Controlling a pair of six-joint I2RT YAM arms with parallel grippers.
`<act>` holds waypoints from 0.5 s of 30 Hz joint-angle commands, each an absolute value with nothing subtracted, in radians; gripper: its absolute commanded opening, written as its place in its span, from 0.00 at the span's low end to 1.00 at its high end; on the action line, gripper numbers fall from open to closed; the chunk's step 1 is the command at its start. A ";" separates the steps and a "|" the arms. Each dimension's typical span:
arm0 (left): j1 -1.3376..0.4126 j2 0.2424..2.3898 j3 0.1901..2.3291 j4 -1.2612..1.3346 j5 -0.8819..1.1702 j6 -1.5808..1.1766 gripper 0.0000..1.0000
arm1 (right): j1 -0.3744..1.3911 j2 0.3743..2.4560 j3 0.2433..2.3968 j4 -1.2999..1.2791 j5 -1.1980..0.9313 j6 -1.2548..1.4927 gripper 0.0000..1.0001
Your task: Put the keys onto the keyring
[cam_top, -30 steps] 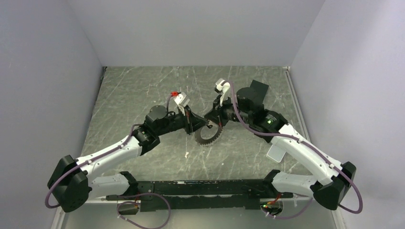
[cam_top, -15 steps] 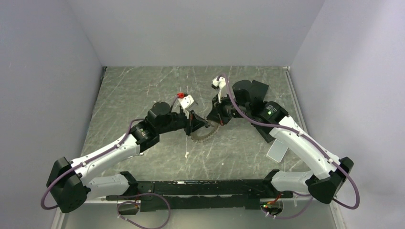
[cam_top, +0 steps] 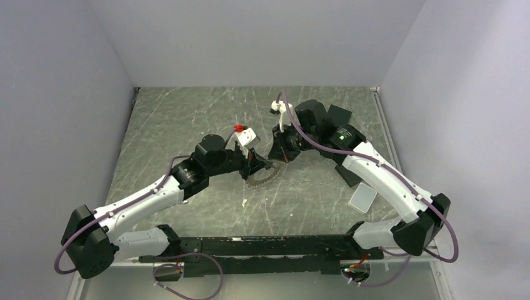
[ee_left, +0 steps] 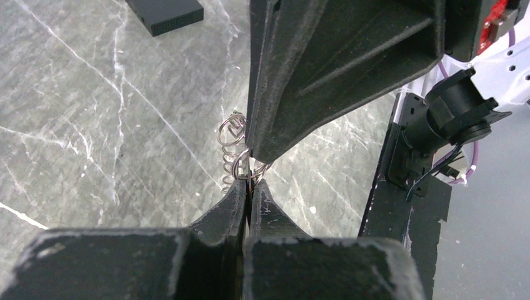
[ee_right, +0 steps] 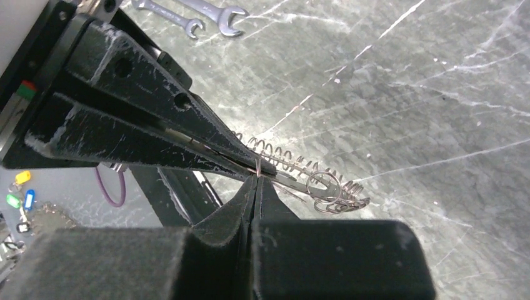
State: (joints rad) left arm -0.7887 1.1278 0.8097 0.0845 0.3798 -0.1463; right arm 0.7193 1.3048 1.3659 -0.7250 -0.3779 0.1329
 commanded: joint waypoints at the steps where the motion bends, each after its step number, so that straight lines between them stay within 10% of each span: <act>1: -0.779 1.105 0.806 0.113 0.321 -0.102 0.00 | 0.695 1.332 1.431 -0.796 -0.420 0.173 0.00; 15: -0.792 1.101 0.826 0.027 0.195 -0.013 0.00 | 0.683 1.399 1.503 -0.889 -0.477 0.182 0.00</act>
